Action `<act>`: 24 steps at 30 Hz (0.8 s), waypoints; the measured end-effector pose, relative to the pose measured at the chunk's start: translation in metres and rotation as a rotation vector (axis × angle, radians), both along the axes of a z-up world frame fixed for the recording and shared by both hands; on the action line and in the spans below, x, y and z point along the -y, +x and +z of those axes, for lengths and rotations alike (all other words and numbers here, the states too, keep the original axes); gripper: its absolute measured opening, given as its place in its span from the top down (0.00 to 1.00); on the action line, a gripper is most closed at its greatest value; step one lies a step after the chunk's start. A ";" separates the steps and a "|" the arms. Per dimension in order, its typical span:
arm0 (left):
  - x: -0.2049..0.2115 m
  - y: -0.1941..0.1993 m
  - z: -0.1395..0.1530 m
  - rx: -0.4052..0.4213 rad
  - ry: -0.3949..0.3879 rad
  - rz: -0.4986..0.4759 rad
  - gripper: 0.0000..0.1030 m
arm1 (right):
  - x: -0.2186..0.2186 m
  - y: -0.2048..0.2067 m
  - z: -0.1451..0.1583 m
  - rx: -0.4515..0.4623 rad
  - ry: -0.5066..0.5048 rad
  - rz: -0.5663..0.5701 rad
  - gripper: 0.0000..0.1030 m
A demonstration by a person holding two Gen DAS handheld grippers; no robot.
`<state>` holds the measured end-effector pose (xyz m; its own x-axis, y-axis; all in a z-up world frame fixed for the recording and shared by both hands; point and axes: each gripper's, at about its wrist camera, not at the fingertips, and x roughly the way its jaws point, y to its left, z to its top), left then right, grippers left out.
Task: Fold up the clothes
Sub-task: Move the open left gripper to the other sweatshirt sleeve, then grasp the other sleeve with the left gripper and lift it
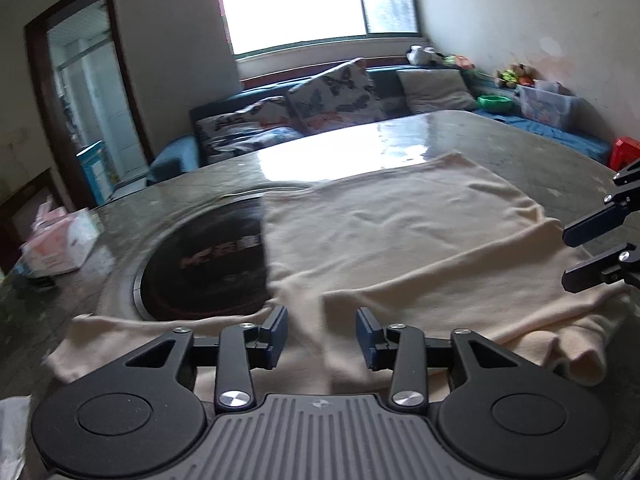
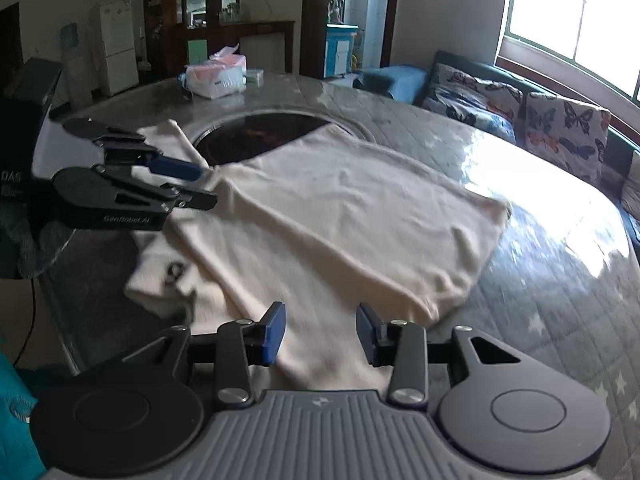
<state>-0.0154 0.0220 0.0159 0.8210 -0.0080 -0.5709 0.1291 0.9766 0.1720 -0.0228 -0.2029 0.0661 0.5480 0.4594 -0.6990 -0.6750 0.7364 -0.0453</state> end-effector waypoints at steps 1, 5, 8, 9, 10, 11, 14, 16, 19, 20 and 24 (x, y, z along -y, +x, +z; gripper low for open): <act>-0.006 -0.001 0.001 0.001 0.002 0.023 0.55 | -0.004 0.002 0.001 0.004 0.003 0.007 0.58; -0.031 -0.002 0.003 0.002 0.004 0.126 0.44 | -0.027 0.012 0.000 -0.002 0.017 0.037 0.50; -0.054 -0.001 0.003 -0.007 -0.006 0.211 0.41 | -0.045 0.018 -0.003 -0.010 0.029 0.060 0.46; -0.062 -0.001 0.003 -0.010 -0.009 0.240 0.41 | -0.051 0.021 -0.005 -0.016 0.032 0.065 0.46; -0.069 0.000 0.003 -0.013 -0.011 0.269 0.40 | -0.057 0.024 -0.006 -0.025 0.034 0.066 0.45; -0.076 0.001 0.003 -0.013 -0.013 0.294 0.39 | -0.064 0.026 -0.008 -0.030 0.033 0.068 0.45; -0.096 0.003 0.004 -0.008 -0.014 0.364 0.35 | -0.083 0.031 -0.012 -0.035 0.031 0.090 0.47; -0.108 0.003 0.004 -0.007 -0.019 0.398 0.35 | -0.094 0.031 -0.013 -0.046 0.040 0.116 0.48; -0.122 0.004 0.005 -0.011 -0.036 0.439 0.35 | -0.110 0.032 -0.015 -0.056 0.049 0.151 0.53; -0.126 0.004 0.005 -0.011 -0.043 0.448 0.35 | -0.115 0.032 -0.016 -0.058 0.050 0.162 0.54; -0.139 0.005 0.005 -0.015 -0.064 0.478 0.35 | -0.128 0.037 -0.019 -0.073 0.057 0.176 0.54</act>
